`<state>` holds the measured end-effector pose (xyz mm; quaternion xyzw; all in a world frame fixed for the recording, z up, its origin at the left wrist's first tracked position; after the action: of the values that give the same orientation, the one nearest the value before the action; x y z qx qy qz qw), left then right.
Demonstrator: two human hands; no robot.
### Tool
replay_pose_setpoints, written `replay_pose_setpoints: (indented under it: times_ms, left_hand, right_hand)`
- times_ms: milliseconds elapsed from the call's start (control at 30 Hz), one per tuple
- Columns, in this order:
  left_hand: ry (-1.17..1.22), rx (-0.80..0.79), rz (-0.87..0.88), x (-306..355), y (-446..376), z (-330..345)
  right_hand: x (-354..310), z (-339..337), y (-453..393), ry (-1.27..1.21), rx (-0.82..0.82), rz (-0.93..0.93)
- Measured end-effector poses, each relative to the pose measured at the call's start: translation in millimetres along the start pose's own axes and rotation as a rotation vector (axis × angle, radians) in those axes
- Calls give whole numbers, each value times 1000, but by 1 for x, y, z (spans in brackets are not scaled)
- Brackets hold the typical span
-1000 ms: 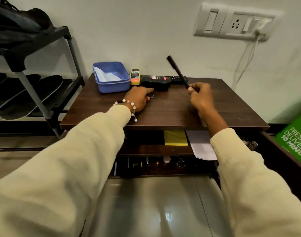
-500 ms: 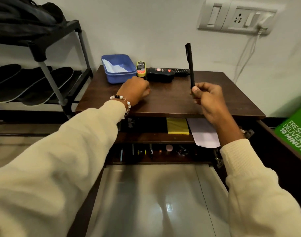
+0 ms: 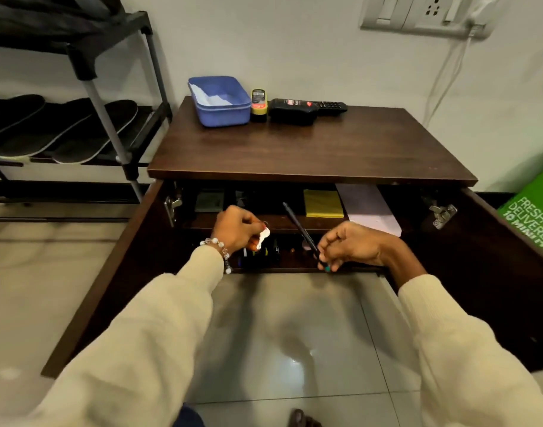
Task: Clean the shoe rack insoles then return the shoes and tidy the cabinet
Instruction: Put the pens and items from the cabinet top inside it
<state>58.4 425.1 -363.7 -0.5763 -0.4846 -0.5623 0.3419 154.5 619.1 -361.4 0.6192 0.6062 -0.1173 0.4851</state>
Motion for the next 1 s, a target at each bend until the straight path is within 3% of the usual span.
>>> replay_pose_setpoints:
  times_ms: [100, 200, 433, 533, 633, 833, 1000]
  left_hand:
    - [120, 197, -41, -17, -23, -8]
    - [103, 258, -63, -22, -55, 0]
    - [-94, 124, -123, -21, -115, 46]
    - [-480, 180, -61, -17, -129, 46]
    - [-655, 123, -44, -23, -141, 53]
    - [-689, 93, -3, -26, -148, 65]
    - [-775, 75, -26, -29, -142, 64]
  right_hand:
    - [19, -7, -14, 39, 146, 155]
    - [23, -28, -37, 3, 340, 223]
    - [26, -51, -106, 110, 584, 300]
    - [22, -55, -123, 277, 669, 285]
    - [14, -59, -125, 415, 759, 259]
    - [15, -65, -122, 516, 801, 241]
    - [22, -62, -115, 411, 836, 233]
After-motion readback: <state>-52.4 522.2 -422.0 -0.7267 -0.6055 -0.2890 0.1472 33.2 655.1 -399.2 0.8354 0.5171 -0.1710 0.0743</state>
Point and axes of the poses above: each hand's wrist, its own y-axis away from the middle knuckle, its own z-axis out of the palm, x = y × z, the point moved 9 cm from there along -y, towards the middle knuckle, and after that the axes turned 15 degrees about y, right-handed, at the moved point
